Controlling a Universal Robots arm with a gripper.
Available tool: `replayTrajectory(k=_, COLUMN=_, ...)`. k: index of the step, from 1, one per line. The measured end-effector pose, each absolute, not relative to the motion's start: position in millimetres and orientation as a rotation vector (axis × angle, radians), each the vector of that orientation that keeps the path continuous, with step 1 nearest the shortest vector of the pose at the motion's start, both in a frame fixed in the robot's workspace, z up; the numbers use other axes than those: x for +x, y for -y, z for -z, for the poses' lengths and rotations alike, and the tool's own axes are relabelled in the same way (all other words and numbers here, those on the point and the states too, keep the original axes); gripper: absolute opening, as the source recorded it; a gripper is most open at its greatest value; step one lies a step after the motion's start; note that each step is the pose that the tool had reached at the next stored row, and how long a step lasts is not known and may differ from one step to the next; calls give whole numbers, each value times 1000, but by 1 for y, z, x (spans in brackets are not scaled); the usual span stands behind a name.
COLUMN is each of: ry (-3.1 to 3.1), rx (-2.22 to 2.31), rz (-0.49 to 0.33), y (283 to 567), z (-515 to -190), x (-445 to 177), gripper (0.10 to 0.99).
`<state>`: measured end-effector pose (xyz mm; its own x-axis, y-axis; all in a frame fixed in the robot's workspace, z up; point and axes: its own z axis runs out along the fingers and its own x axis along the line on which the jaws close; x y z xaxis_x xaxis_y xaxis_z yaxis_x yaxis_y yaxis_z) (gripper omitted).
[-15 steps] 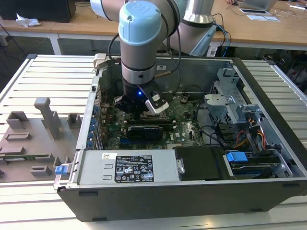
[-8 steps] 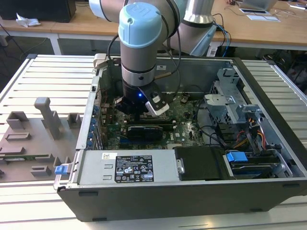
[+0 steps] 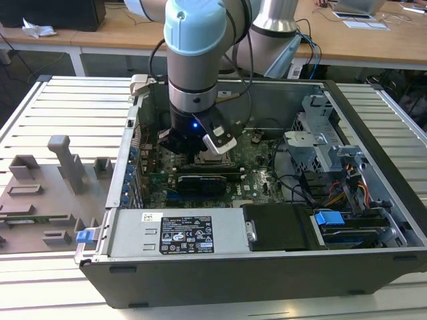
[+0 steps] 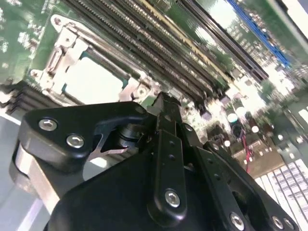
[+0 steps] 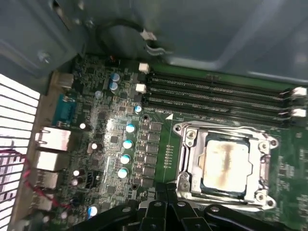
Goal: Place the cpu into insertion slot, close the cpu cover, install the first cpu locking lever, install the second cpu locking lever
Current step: 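Install the second cpu locking lever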
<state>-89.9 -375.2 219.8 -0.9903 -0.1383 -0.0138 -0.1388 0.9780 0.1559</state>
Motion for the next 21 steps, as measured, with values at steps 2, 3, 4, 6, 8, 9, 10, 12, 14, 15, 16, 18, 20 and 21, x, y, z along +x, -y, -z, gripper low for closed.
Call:
replayTrajectory(k=2, ry=-3121, rx=-219, rz=-246, y=374, z=-221, x=-87, gripper=106)
replayTrajectory(k=3, ry=-3122, rx=-218, rz=-245, y=374, z=-221, x=-84, gripper=106)
replayTrajectory(k=4, ry=-3125, rx=-218, rz=-245, y=373, z=-221, x=-78, gripper=106)
replayTrajectory(k=6, ry=-3130, rx=-218, rz=-242, y=370, z=-220, x=-67, gripper=106)
replayTrajectory(k=8, ry=-3137, rx=-217, rz=-229, y=367, z=-219, x=-57, gripper=106)
replayTrajectory(k=9, ry=-3140, rx=-217, rz=-221, y=365, z=-218, x=-52, gripper=106)
replayTrajectory(k=10, ry=-3145, rx=-217, rz=-203, y=361, z=-216, x=-45, gripper=106)
replayTrajectory(k=12, ry=-3153, rx=-216, rz=-148, y=351, z=-213, x=-36, gripper=106)
replayTrajectory(k=14, ry=-3156, rx=-216, rz=-116, y=344, z=-213, x=-34, gripper=106)
replayTrajectory(k=15, ry=-3158, rx=-216, rz=-96, y=338, z=-212, x=-33, gripper=106)
replayTrajectory(k=16, ry=-3159, rx=-216, rz=-83, y=334, z=-212, x=-33, gripper=106)
replayTrajectory(k=18, ry=-3161, rx=-215, rz=-46, y=328, z=-215, x=-32, gripper=106)
replayTrajectory(k=20, ry=-3161, rx=-216, rz=-39, y=328, z=-223, x=-32, gripper=106)
replayTrajectory(k=21, ry=-3161, rx=-216, rz=-37, y=328, z=-229, x=-32, gripper=106)
